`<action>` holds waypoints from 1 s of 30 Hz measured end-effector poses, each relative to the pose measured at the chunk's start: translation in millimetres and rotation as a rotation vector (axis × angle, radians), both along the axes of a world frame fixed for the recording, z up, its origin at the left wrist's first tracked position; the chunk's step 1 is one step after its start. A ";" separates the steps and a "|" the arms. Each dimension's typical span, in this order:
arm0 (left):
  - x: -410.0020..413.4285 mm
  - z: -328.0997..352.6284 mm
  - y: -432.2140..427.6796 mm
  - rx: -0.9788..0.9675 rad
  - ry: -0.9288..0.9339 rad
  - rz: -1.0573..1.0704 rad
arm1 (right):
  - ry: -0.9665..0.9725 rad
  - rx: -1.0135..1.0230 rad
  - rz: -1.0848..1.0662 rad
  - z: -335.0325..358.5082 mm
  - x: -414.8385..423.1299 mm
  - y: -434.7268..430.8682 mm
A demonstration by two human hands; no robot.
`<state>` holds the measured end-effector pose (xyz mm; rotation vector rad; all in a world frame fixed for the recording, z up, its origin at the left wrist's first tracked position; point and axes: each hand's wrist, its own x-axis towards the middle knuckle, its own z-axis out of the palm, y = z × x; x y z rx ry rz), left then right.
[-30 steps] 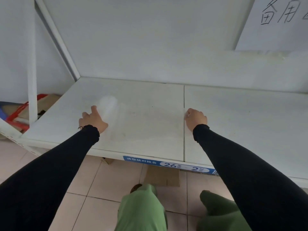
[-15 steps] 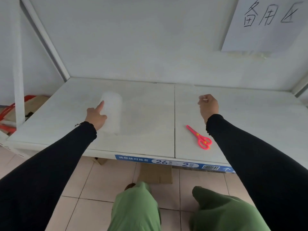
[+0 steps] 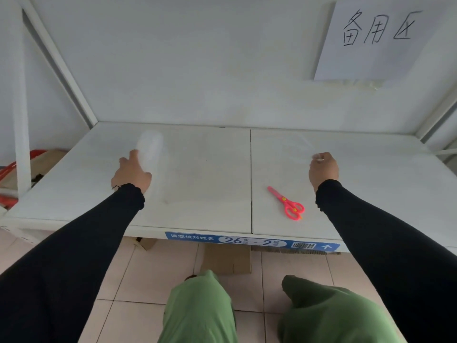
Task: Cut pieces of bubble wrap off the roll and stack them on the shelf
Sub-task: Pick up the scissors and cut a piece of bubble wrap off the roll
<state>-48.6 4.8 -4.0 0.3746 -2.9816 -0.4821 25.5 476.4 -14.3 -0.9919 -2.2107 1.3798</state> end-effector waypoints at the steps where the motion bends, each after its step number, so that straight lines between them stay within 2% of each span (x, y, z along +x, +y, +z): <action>1: -0.8 2.5 -3.9 -0.082 -0.042 0.008 | -0.018 0.005 0.007 1.3 2.7 3.8; 4: 1.3 3.0 -9.1 -0.377 -0.139 -0.032 | -0.085 0.056 0.060 2.8 10.9 9.6; 5: 3.1 3.0 -3.6 -0.394 -0.103 -0.080 | -0.092 0.077 0.073 1.9 12.9 10.5; 7: 10.8 2.1 20.3 -0.313 0.032 -0.245 | -0.096 0.104 0.084 2.9 17.8 8.2; 10: 40.7 1.3 80.6 0.037 0.148 -0.490 | -0.083 0.190 0.113 5.6 25.2 5.8; 13: 88.8 1.8 152.5 0.523 -0.012 -0.617 | -0.007 0.198 0.168 9.0 32.2 8.2; 16: 132.6 -6.3 217.6 1.066 -0.412 -0.579 | 0.075 0.168 0.186 16.6 33.9 13.0; 18: 149.6 -16.2 248.8 1.374 -0.615 -0.499 | 0.115 0.177 0.186 22.3 33.4 18.1; 20: 157.9 -21.6 273.1 1.588 -0.674 -0.376 | 0.130 0.193 0.190 26.7 32.1 25.4; 21: 159.6 -21.5 283.7 1.605 -0.635 -0.346 | 0.131 0.202 0.191 28.9 31.3 29.6; 22: 160.3 -19.2 292.2 1.543 -0.544 -0.363 | 0.129 0.213 0.194 30.8 30.3 33.4; 24: 158.3 -17.2 300.4 1.265 -0.261 -0.495 | 0.100 0.265 0.201 31.3 27.3 41.3; 26: 143.1 -26.2 295.6 0.754 0.076 -0.651 | 0.051 0.330 0.208 27.1 24.7 48.2; 27: 130.5 -33.7 290.2 0.465 0.163 -0.708 | 0.028 0.343 0.209 24.0 24.0 50.3; 28: 116.3 -42.8 284.0 0.255 0.141 -0.746 | 0.007 0.350 0.215 20.5 24.8 50.7; 30: 91.1 -55.5 273.6 0.006 -0.049 -0.795 | -0.044 0.443 0.234 13.0 29.9 47.8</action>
